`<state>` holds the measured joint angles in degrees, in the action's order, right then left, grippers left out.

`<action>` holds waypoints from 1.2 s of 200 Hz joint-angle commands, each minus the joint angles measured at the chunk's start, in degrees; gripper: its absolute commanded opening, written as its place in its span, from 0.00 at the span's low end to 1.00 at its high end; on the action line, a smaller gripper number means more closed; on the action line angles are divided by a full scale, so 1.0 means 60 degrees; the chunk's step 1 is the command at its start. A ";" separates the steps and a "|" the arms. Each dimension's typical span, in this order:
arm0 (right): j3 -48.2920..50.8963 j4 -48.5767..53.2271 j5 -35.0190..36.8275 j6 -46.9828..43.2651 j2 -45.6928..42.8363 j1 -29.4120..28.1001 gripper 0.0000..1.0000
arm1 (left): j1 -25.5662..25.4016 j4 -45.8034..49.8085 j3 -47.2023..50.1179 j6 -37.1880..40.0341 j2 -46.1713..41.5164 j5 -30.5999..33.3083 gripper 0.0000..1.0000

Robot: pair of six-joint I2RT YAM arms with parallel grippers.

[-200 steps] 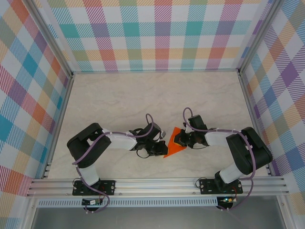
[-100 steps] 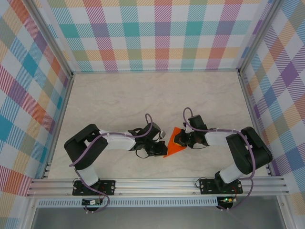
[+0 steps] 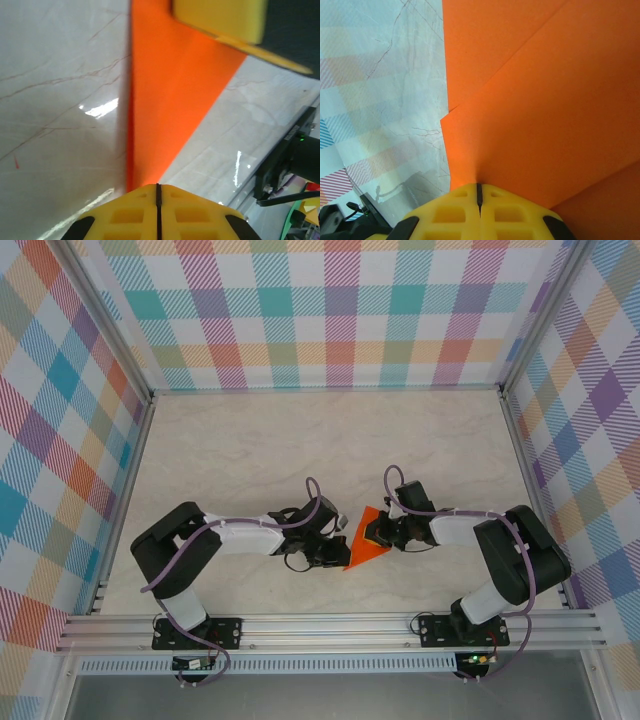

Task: Fold a paper plane with a square sheet of paper (pick it up from the middle)

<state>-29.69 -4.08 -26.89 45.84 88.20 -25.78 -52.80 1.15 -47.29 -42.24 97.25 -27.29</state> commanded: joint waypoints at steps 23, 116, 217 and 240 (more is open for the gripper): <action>0.0221 0.0821 0.0773 -0.0155 0.0417 -0.0054 0.03 | -0.0063 -0.0184 -0.0335 -0.0126 0.0269 0.0218 0.06; 0.0222 0.0273 0.0109 -0.0428 -0.0557 -0.0068 0.03 | -0.0084 0.0523 -0.0207 0.0027 0.1053 0.0505 0.00; 0.0398 0.0202 0.0748 0.0240 -0.1171 -0.1558 0.02 | -0.0085 0.0469 -0.0066 0.0062 0.1014 0.0607 0.00; 0.0379 0.0068 0.0791 0.0370 -0.0888 -0.1730 0.01 | -0.0078 0.0342 -0.0005 0.0018 0.0974 0.0596 0.00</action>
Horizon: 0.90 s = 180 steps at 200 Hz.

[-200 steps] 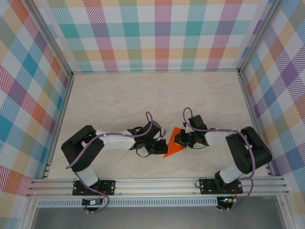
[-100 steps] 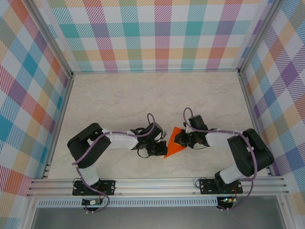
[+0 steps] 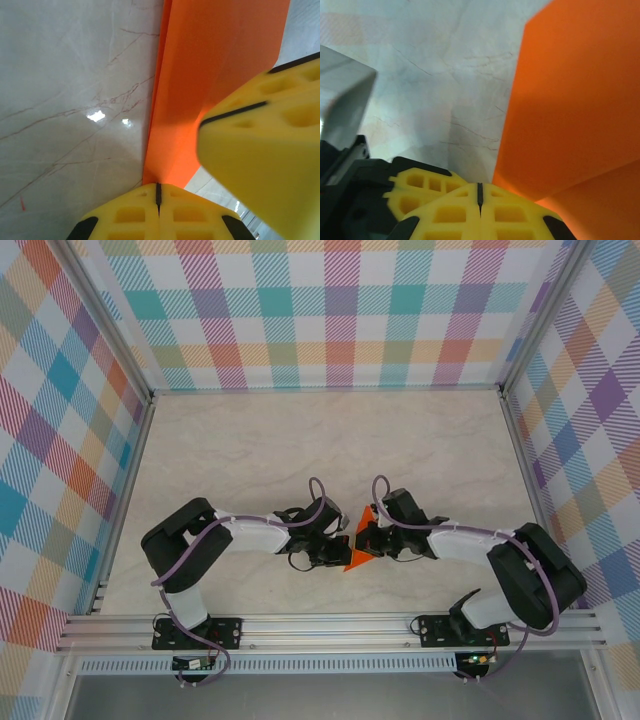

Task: Fold a paper plane with a square sheet of paper (pick it up from the middle)

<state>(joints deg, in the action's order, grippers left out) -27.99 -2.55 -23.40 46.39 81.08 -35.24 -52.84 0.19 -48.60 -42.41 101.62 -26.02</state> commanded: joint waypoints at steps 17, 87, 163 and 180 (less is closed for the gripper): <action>0.0120 -0.0306 0.0229 0.0419 0.0493 -0.0216 0.00 | -0.0070 0.0446 0.0264 0.0027 0.0216 0.0404 0.00; 0.0267 -0.0651 0.0156 0.0736 0.0749 -0.0337 0.00 | -0.0071 0.0291 0.0400 -0.0033 0.0216 0.0443 0.00; 0.0162 0.0129 0.1199 -0.0948 0.1051 0.1329 0.00 | -0.0074 0.1212 0.0831 -0.0089 0.0252 0.0715 0.00; 0.0183 0.0075 0.1139 -0.1227 0.0882 0.1992 0.00 | -0.0082 0.1274 0.0978 -0.0065 0.0283 0.0700 0.00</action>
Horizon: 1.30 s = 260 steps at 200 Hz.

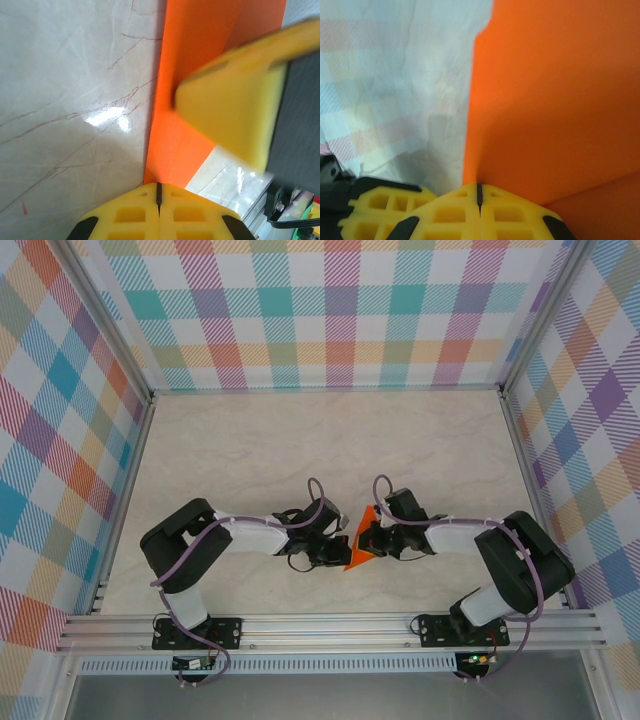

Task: Fold a paper plane with a square sheet of paper (pick it up from the middle)

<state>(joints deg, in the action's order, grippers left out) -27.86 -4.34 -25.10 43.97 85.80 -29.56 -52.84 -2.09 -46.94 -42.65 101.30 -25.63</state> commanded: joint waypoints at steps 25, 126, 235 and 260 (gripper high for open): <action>0.0034 0.0300 0.1254 -0.1052 -0.0020 0.1558 0.00 | -0.0070 0.1838 0.0705 0.0048 0.0312 0.0766 0.00; -0.0591 -0.0325 0.0487 -0.0398 0.0485 -0.0405 0.00 | -0.0001 0.2889 0.0491 0.0594 -0.0783 0.1195 0.00; -0.0748 0.0611 0.1579 -0.0971 0.0638 0.2349 0.00 | 0.0003 0.2923 0.0535 0.0594 -0.0558 0.1006 0.00; -0.0733 0.0649 0.1985 -0.0601 0.0566 0.2569 0.00 | 0.0001 0.3218 0.0499 0.0593 -0.0565 0.0990 0.00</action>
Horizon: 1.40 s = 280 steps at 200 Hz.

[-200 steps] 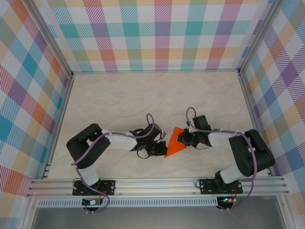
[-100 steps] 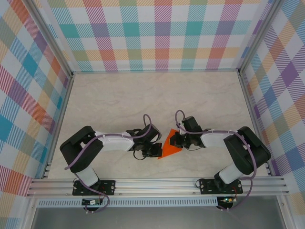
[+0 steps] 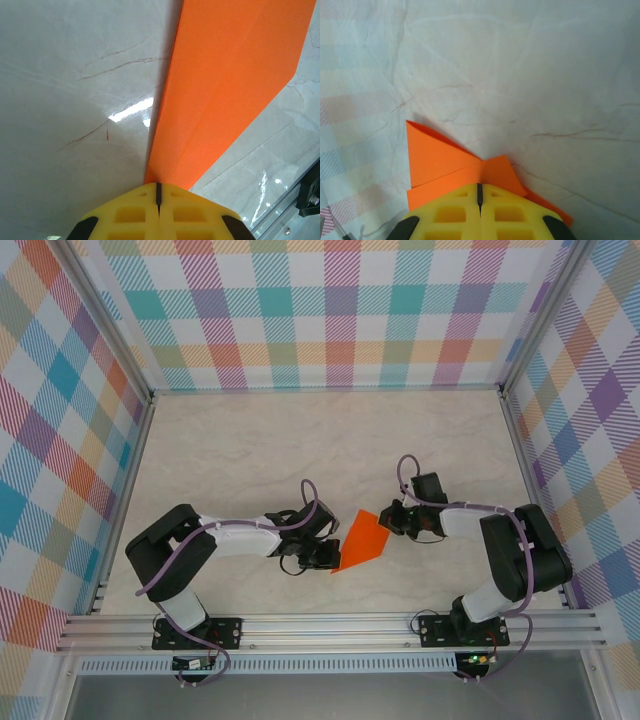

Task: Fold a paper plane with a square sheet of paper (pick it up from the middle)

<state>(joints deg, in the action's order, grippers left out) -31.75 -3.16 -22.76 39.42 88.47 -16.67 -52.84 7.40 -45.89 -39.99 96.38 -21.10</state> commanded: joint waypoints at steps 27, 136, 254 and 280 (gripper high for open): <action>0.0154 0.0396 0.1906 0.0460 -0.0325 0.0790 0.00 | 0.0000 0.1512 0.0284 0.0159 0.0283 0.0164 0.00; 0.0626 -0.0232 0.0105 0.1291 -0.2292 -0.1657 0.00 | 0.0001 0.0867 -0.0239 0.0154 0.0174 0.0143 0.00; -0.0215 -0.0619 0.0039 0.1705 0.1229 -0.3068 0.00 | 0.0016 0.0527 0.0290 0.0430 -0.0060 -0.0589 0.00; -0.0284 -0.0267 0.0216 0.1645 0.1306 -0.3074 0.00 | 0.0016 0.0616 0.0495 0.0658 -0.0270 -0.0939 0.00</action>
<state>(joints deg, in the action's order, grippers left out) -33.26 -9.61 -26.28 49.30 93.49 -34.89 -52.73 7.29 -45.50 -38.28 96.12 -23.05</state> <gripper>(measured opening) 0.045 0.040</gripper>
